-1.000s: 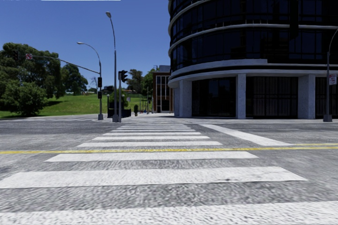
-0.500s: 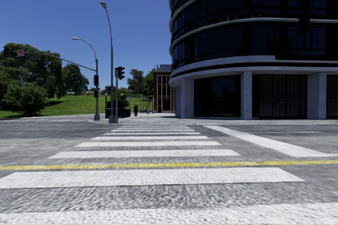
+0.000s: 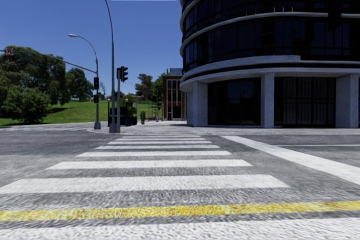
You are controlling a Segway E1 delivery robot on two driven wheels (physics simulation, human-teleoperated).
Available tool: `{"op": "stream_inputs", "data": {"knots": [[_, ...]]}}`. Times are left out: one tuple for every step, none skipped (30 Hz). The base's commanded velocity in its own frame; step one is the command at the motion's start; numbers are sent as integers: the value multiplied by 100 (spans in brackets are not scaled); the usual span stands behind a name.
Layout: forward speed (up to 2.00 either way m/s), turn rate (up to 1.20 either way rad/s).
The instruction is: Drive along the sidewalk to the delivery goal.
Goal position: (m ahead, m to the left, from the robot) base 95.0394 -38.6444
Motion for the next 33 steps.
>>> {"op": "stream_inputs", "data": {"knots": [[200,0],[200,0],[200,0],[200,1],[200,1],[200,15],[200,22],[200,25],[200,27],[200,27],[200,27],[200,27],[200,27],[200,27],[200,27],[200,28],[200,28],[200,28],[200,28],[200,28],[200,28],[200,28],[200,28],[200,28],[200,18],[200,3],[200,0],[200,0],[200,0],[200,0],[200,0],[200,0],[200,0]]}}
